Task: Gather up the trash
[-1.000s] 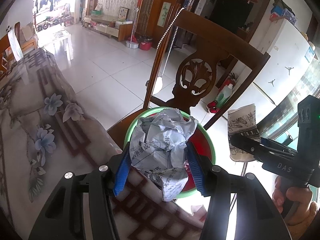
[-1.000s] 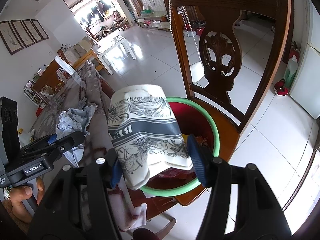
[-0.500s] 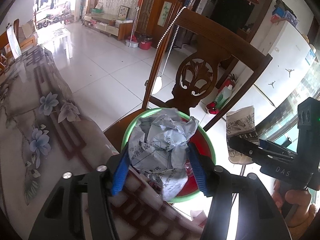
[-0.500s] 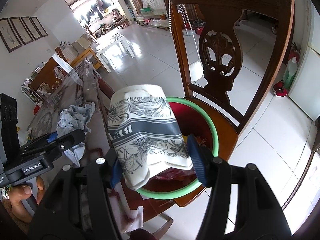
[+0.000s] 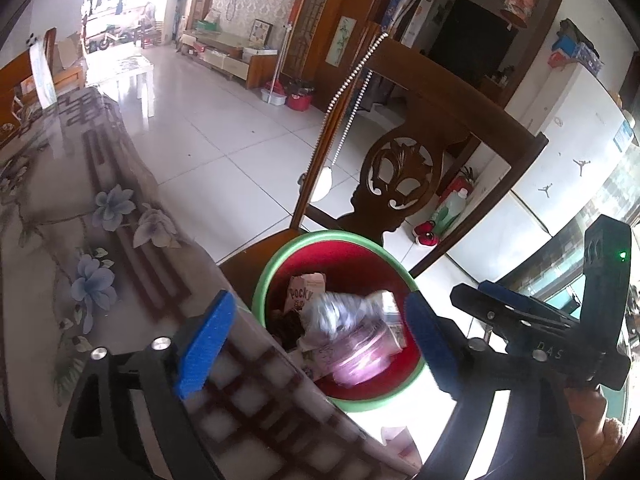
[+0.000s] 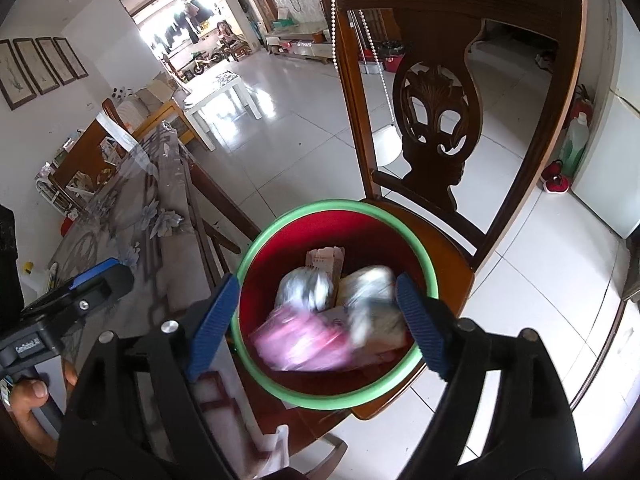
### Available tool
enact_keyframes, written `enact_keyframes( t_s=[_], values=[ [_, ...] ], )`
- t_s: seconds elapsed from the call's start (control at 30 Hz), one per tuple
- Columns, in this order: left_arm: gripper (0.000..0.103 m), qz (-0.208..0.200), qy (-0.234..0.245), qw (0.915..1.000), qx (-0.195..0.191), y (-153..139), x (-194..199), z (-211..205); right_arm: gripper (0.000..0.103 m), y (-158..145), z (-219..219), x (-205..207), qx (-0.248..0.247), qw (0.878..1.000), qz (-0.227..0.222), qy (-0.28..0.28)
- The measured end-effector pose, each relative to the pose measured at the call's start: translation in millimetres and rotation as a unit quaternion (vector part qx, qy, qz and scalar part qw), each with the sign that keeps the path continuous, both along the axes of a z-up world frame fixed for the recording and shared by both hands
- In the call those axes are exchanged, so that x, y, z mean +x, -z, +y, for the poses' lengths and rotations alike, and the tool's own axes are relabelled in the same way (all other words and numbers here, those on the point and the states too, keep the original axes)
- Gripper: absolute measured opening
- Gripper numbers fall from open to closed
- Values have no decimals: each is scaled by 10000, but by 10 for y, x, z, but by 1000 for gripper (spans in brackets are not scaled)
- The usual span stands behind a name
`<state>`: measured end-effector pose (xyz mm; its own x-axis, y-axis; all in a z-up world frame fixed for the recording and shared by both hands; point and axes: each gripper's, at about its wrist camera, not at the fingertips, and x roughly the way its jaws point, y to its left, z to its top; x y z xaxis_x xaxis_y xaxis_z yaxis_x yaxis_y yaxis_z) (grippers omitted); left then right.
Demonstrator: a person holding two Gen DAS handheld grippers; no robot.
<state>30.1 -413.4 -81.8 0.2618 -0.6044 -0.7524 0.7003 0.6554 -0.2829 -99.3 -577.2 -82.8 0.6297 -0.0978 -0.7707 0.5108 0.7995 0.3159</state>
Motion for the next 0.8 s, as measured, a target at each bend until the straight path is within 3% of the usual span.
enact_keyframes(
  t_s=[0.27,0.47,0.67,0.8],
  values=[
    [90,-127,-221,9995,-181,-226,9,345,85,-228,244,-30,-117,9999,-61,-59],
    [92,-511,-423,9966,-496,-585,-95,872,90,-563,666,10,-338,9988,-280,-195],
    [94,-1036,-683,9871,-1015,-985,-270,1799,97,-844,1335,214,-462,9953,-640,-560],
    [95,-1633,-878,9769,-1066,-1188,-454,2391,98,-970,1953,390,-577,9871,-1137,-963]
  ],
)
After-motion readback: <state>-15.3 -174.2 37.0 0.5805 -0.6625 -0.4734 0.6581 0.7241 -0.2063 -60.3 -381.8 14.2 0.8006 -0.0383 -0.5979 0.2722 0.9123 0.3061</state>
